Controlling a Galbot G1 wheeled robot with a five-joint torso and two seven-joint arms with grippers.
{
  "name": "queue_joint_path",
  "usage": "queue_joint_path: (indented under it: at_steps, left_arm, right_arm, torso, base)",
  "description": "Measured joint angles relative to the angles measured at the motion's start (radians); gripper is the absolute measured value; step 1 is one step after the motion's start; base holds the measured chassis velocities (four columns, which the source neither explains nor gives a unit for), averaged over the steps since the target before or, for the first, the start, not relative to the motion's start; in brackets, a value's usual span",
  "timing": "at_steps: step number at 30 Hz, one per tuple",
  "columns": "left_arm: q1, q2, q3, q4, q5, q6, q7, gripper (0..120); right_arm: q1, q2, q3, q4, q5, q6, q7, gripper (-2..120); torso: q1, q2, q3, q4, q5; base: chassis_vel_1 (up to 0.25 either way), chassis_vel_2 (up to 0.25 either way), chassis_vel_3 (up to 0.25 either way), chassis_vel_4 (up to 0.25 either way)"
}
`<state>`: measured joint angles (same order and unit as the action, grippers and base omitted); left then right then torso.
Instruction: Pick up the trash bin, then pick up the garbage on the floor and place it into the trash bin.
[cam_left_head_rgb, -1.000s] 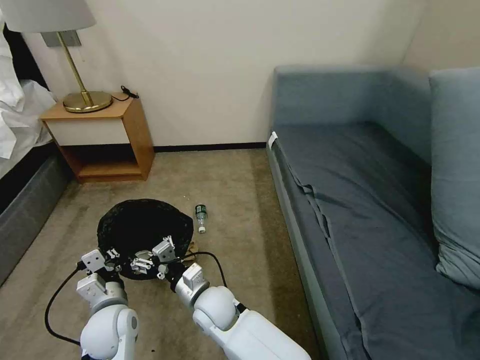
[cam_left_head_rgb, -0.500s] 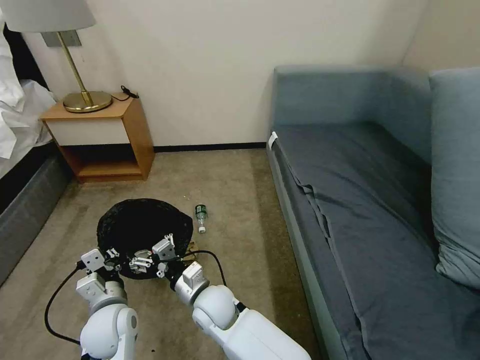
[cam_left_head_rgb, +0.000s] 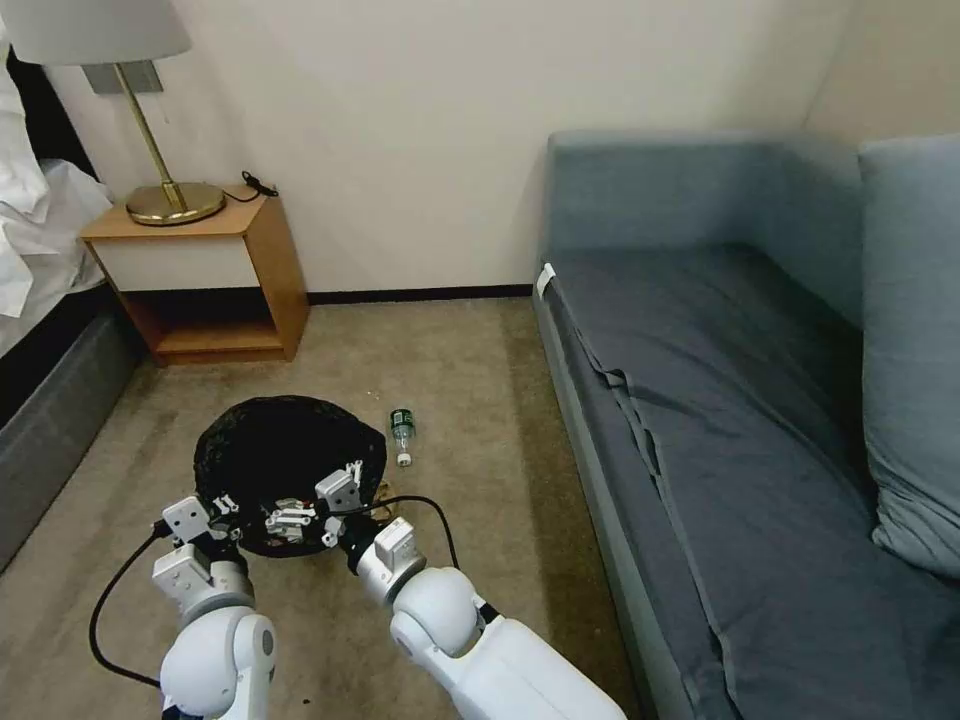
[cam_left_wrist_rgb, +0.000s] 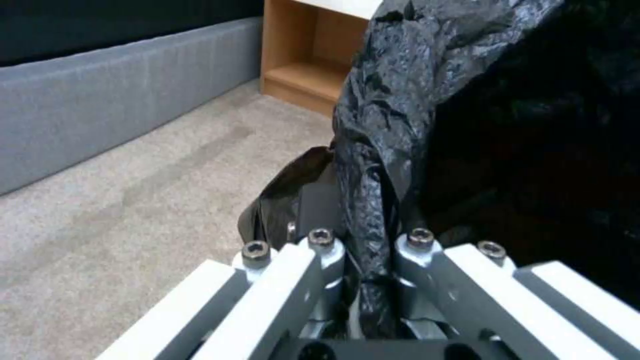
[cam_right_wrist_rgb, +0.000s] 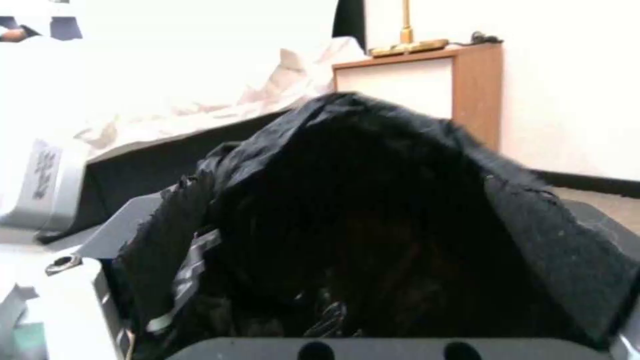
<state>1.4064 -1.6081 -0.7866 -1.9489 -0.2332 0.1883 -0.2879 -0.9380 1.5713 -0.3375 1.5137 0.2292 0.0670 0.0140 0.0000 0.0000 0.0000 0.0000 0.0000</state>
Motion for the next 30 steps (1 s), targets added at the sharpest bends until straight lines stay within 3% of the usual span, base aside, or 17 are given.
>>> queue_joint_path:
  at_steps: [30]
  left_arm:
    - [-0.034,0.000,-0.022,0.007,-0.013,0.012,0.064,4]
  right_arm:
    - [-0.139,-0.067,0.273,0.177,-0.056,0.043,-0.015,100]
  torso:
    - [0.000,0.000,0.000,0.0000,0.0001]
  base:
    - [0.000,0.000,0.000,0.000]
